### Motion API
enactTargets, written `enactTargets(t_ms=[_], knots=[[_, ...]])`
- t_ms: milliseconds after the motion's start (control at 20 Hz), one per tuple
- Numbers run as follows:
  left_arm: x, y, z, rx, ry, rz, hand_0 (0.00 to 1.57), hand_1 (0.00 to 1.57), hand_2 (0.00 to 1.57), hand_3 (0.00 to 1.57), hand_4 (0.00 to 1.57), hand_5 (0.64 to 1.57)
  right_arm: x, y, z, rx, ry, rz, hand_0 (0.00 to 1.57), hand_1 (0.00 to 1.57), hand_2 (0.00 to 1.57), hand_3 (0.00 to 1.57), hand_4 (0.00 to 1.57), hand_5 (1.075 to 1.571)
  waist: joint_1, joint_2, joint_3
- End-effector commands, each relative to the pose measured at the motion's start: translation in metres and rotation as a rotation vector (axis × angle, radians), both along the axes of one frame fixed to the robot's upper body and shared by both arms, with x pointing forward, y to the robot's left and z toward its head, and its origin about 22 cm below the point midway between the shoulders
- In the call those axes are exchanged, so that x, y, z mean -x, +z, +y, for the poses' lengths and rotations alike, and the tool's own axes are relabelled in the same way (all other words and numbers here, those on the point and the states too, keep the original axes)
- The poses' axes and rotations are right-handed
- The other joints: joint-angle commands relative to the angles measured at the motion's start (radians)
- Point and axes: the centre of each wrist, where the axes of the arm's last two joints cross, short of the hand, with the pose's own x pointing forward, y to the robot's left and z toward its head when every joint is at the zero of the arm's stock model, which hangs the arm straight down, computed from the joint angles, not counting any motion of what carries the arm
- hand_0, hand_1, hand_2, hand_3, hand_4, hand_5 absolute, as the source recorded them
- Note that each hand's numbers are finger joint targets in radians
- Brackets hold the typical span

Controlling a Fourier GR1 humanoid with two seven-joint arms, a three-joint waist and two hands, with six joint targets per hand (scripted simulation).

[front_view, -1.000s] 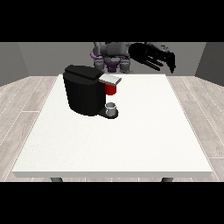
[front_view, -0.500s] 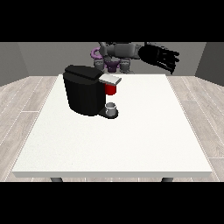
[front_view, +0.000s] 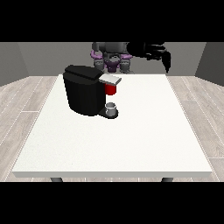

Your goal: Insert the coffee pod into the coffee machine and close the lid

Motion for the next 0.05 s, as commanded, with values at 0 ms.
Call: enactTargets(t_ms=[0], knots=[[0.0069,-0.0161,0.0178,0.034,0.087,0.06,0.0,0.0,0.0,0.0,0.27,1.571,0.0134,-0.0459,0.0189,-0.032,0.128,0.032,0.0,0.0,0.0,0.0,0.26,1.571,-0.088,-0.069,0.0003]])
